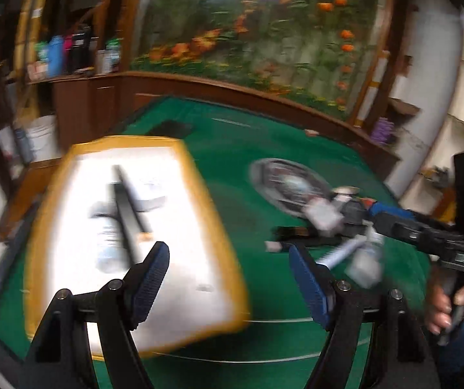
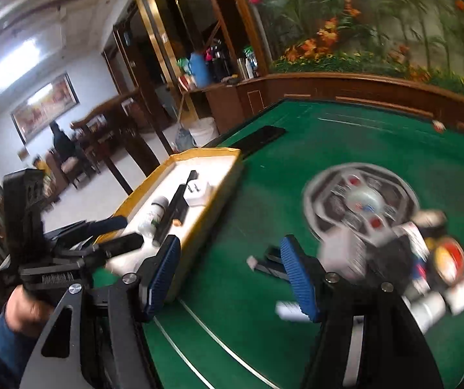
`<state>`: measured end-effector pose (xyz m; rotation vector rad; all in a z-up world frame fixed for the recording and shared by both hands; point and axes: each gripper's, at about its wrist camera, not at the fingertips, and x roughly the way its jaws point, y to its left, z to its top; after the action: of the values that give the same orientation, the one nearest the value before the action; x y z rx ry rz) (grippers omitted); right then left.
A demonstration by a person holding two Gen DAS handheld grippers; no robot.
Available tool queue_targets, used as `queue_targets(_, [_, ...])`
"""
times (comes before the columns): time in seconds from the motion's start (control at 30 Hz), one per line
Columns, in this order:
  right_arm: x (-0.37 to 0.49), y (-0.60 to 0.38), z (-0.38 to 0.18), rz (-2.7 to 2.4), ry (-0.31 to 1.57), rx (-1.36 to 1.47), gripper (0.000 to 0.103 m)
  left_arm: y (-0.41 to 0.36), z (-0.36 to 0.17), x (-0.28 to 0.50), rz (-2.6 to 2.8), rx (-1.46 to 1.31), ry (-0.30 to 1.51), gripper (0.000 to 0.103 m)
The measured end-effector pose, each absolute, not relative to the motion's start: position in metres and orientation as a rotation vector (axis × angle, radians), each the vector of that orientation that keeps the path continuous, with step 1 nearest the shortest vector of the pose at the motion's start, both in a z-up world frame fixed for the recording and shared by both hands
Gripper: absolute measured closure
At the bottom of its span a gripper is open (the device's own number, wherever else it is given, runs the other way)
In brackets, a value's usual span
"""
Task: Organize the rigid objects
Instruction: 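Move both tools back over the pile toward the next items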
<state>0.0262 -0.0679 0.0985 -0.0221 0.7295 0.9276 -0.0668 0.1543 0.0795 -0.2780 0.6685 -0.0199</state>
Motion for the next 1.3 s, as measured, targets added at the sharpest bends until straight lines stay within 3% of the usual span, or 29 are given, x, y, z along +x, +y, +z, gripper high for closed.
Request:
queue_targets(0.1, [0.024, -0.121, 0.087, 0.789, 0.688, -0.014, 0.038, 0.116, 0.073, -0.061, -0.129, -0.255, 0.692, 0.014])
queue_targets(0.33, [0.041, -0.187, 0.051, 0.624, 0.841, 0.111, 0.038, 0.037, 0.037, -0.038, -0.284, -0.130, 0.829, 0.014])
queue_targets(0.83, [0.041, -0.137, 0.023, 0.906, 1.012, 0.254, 0.036, 0.031, 0.026, -0.044, -0.322, -0.116, 0.882, 0.014])
queue_targets(1.1, [0.050, -0.187, 0.052, 0.627, 0.805, 0.304, 0.031, 0.018, 0.034, -0.022, -0.389, -0.168, 0.908, 0.011])
queue_targets(1.3, [0.070, -0.206, 0.033, 0.536, 0.841, 0.340, 0.031, -0.006, 0.015, 0.011, -0.343, -0.128, 1.001, 0.011])
